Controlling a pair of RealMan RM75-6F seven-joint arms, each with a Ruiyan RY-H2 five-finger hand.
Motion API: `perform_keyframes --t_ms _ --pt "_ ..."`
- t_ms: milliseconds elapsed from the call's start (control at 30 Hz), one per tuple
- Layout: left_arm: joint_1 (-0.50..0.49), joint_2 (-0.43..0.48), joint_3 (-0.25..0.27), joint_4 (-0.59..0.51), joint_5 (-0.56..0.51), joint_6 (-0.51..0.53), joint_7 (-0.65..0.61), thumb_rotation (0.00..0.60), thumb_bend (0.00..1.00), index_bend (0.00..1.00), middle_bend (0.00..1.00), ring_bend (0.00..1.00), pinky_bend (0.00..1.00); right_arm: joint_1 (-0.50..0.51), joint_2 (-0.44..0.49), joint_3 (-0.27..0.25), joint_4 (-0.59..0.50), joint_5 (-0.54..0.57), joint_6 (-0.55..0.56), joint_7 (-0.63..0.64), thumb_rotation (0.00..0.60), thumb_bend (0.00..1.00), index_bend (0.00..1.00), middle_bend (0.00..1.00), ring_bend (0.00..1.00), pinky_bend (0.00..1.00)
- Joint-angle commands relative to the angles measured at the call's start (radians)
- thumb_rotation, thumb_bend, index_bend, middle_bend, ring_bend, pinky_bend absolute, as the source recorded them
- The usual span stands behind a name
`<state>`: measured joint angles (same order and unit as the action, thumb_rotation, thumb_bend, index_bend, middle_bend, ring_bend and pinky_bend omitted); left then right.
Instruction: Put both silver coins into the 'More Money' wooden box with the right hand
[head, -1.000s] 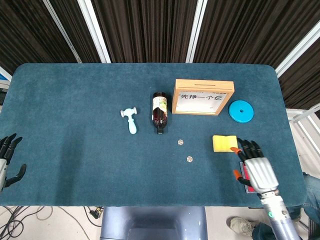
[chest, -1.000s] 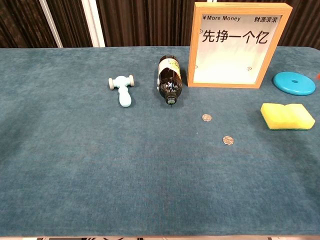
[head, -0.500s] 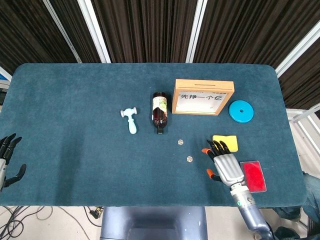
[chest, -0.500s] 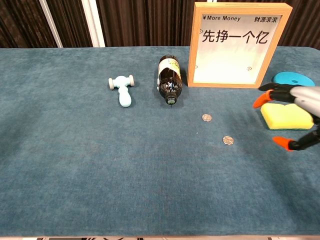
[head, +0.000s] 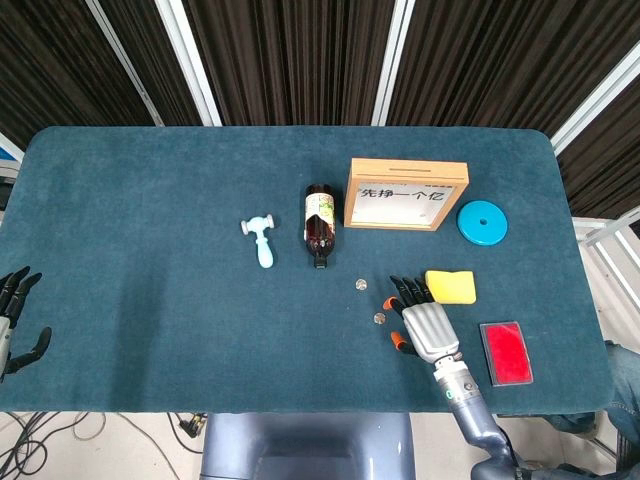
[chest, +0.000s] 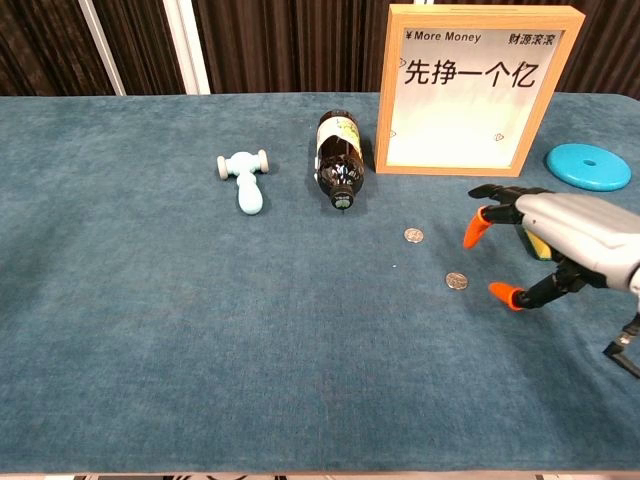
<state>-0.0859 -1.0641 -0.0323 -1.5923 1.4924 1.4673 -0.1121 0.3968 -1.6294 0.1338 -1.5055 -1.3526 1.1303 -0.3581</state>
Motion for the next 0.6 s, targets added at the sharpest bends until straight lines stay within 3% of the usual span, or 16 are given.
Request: perform_keyframes --t_ms 33,600 --pt "0.0 0.0 0.0 0.0 -0.001 -0.001 0.0 0.6 0.4 0.1 0.0 0.0 0.0 -0.003 -0.012 -0.014 0.013 -0.017 0.018 0.005 0.6 0.43 0.38 0.05 0.0 0.0" --pt "0.001 0.001 -0.001 -0.003 -0.005 -0.003 0.001 0.6 0.4 0.1 0.0 0.0 0.0 0.023 -0.071 -0.018 0.105 -0.006 -0.002 0.04 0.6 0.5 0.39 0.05 0.0 0.0"
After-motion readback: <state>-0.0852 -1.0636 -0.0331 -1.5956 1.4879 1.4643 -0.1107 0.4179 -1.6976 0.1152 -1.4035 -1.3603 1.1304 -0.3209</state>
